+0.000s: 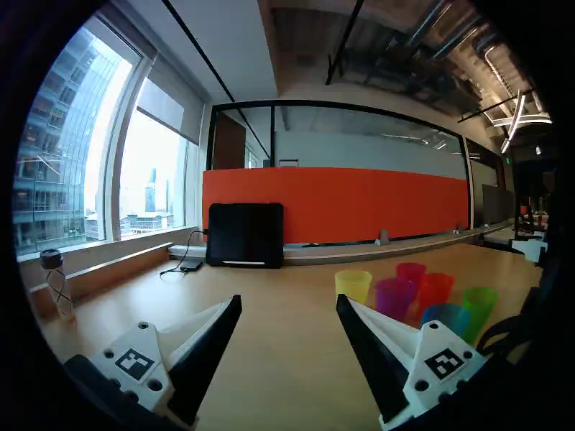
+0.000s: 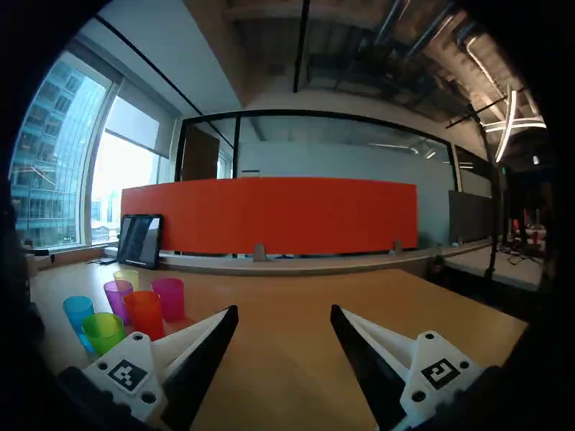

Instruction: Pour water

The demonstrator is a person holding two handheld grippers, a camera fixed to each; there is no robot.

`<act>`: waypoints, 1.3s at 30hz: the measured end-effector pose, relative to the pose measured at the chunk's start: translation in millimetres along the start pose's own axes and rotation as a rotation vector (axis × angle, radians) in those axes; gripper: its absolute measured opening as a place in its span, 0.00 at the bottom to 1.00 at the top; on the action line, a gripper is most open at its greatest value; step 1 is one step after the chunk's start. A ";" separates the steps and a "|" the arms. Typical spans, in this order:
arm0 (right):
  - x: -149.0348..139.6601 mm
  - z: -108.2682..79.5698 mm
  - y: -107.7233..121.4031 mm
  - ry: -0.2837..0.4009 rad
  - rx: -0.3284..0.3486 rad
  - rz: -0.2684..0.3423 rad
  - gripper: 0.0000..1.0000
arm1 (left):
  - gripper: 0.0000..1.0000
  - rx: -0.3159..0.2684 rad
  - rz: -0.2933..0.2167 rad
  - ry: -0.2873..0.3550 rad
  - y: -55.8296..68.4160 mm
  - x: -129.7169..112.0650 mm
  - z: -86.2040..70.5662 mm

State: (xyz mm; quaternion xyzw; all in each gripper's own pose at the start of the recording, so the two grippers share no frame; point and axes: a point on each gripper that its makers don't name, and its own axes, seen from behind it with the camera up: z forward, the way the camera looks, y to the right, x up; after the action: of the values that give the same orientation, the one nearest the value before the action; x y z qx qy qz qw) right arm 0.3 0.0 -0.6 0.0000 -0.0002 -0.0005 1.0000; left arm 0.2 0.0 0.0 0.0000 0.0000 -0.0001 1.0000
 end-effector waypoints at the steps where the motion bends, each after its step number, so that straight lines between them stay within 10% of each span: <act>1: 0.1 0.0 -0.1 0.000 0.000 0.000 0.99 | 0.98 0.000 0.000 0.000 -0.1 0.6 -0.1; 24: -4.5 0.1 -5.9 -0.032 0.023 0.006 0.99 | 0.98 0.014 0.016 -0.016 -6.4 2.4 1.9; 39: 59.2 3.2 -15.9 -0.034 0.085 -0.018 0.99 | 0.98 0.018 -0.007 -0.013 -16.4 63.7 5.5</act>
State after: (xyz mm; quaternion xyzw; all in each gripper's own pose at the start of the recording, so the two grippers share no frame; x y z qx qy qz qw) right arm 59.5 -16.0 2.6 0.0423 -0.0171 -0.0092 0.9989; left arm 63.9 -16.5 5.5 0.0092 -0.0063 -0.0034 0.9999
